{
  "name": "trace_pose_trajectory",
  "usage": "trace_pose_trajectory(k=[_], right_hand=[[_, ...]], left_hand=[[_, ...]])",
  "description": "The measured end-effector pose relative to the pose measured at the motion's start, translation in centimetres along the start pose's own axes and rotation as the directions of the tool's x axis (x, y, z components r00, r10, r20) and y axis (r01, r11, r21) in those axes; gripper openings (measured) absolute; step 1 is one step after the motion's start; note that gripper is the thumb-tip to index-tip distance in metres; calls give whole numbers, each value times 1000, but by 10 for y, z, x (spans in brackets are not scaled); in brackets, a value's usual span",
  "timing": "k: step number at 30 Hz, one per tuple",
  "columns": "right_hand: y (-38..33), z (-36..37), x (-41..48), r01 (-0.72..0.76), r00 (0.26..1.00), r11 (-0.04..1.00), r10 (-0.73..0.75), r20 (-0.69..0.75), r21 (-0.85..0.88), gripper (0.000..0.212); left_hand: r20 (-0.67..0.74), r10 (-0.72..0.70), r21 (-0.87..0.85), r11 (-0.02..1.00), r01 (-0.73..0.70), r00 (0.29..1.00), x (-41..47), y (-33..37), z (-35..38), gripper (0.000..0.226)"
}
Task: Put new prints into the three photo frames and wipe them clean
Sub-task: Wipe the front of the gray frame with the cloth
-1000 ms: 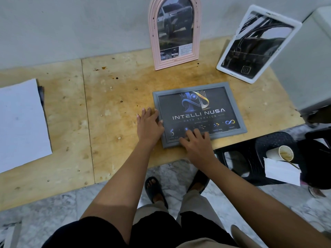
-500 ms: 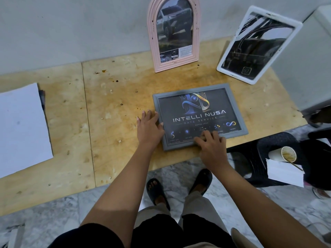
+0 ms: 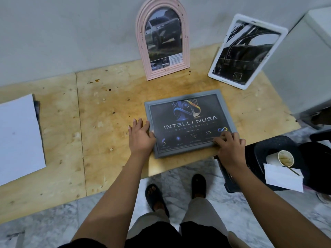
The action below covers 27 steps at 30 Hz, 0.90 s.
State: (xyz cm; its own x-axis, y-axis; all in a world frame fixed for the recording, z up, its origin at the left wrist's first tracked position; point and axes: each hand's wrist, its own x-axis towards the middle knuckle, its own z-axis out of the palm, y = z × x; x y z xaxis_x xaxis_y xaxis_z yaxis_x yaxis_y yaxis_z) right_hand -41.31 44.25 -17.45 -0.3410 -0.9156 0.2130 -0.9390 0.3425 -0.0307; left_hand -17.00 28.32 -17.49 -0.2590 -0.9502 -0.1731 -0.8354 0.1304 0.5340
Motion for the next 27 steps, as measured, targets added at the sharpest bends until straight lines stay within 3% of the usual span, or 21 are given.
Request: trace_pose_trajectory(k=[14, 18, 20, 23, 25, 27], right_hand=[[80, -4, 15, 15, 1000, 1000, -16, 24, 13, 30], [77, -4, 18, -109, 993, 985, 102, 56, 137, 31], [75, -10, 24, -319, 946, 914, 293, 137, 249, 31], [79, -17, 39, -625, 778, 668, 576, 252, 403, 36], [83, -20, 49, -700, 699, 516, 639, 321, 494, 37], [85, -24, 58, -722, 665, 432, 650, 368, 540, 38]], left_hand=[[-98, -158, -3, 987, 159, 983, -9, 19, 8, 46], [-127, -187, -21, 982, 186, 974, -12, 25, 11, 44], [-138, -206, -36, 979, 203, 969, -12, 26, 12, 43], [-187, -238, -92, 970, 224, 953, -14, 30, 13, 45], [-224, -275, -150, 958, 246, 935, -18, 34, 12, 45], [-256, -301, -200, 946, 254, 918, -26, 37, 12, 45]])
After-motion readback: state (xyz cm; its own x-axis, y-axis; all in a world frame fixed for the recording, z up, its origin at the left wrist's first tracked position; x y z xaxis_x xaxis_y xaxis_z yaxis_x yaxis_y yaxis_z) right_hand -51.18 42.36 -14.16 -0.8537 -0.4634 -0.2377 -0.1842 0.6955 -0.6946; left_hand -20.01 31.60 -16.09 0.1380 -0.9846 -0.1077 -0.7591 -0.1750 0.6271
